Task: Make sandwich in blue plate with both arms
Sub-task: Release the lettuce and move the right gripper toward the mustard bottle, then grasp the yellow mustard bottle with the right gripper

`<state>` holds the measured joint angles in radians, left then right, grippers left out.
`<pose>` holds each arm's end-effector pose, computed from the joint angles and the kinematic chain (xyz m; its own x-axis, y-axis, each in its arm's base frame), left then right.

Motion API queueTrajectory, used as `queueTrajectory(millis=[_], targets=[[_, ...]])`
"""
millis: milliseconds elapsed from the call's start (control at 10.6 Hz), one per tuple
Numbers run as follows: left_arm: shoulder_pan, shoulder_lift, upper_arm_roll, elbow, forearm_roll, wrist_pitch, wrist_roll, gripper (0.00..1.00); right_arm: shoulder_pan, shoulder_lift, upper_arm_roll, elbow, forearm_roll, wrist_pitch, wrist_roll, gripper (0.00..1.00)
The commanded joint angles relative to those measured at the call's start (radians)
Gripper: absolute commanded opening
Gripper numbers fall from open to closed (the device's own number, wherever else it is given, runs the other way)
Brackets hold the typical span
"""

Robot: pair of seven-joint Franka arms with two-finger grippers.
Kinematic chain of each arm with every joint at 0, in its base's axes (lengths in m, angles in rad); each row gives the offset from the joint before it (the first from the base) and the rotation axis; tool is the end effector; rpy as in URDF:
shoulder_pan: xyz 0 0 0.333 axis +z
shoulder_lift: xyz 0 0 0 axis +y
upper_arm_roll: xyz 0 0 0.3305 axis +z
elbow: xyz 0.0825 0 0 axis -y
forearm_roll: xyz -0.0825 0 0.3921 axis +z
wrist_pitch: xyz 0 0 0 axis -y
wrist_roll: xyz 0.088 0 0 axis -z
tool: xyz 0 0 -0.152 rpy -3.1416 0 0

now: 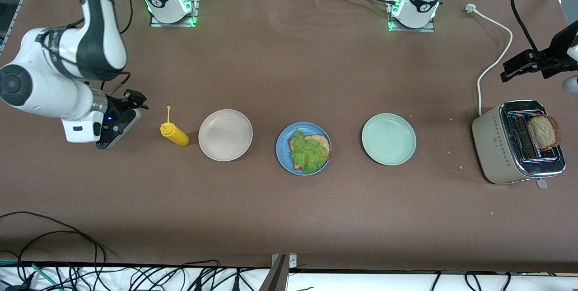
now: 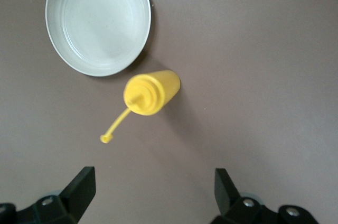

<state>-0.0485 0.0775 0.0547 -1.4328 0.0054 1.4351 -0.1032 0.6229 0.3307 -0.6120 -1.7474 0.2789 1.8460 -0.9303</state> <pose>0.5705 0.0032 0.6041 0.9912 0.1100 -0.0736 0.1091 -0.9939 -0.0173 0.6180 0.0631 0.3647 0.6545 0.7545 -0.0482 0.7387 -0.6517 -0.1720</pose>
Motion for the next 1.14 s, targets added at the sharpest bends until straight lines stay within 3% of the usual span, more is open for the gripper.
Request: queueTrajectory(millis=[0,284,473,757,1041], targets=[[0.007,0.002,-0.003,0.011,-0.004,-0.008,0.008,1.00,-0.069,0.025,0.001,-0.095,0.150,0.090,-0.320,1.00],[0.010,0.002,-0.003,0.009,-0.004,-0.008,0.008,1.00,-0.150,0.094,0.001,-0.093,0.440,0.067,-0.736,1.00],[0.012,0.002,-0.003,0.008,-0.004,-0.008,0.008,1.00,-0.190,0.128,0.006,-0.092,0.473,0.049,-0.850,1.00],[0.012,0.002,-0.003,0.008,-0.004,-0.008,0.008,1.00,-0.227,0.215,0.006,-0.087,0.702,-0.048,-1.109,1.00],[0.013,0.002,-0.003,0.008,-0.004,-0.008,0.008,1.00,-0.239,0.298,0.008,-0.078,0.821,-0.112,-1.255,1.00]])
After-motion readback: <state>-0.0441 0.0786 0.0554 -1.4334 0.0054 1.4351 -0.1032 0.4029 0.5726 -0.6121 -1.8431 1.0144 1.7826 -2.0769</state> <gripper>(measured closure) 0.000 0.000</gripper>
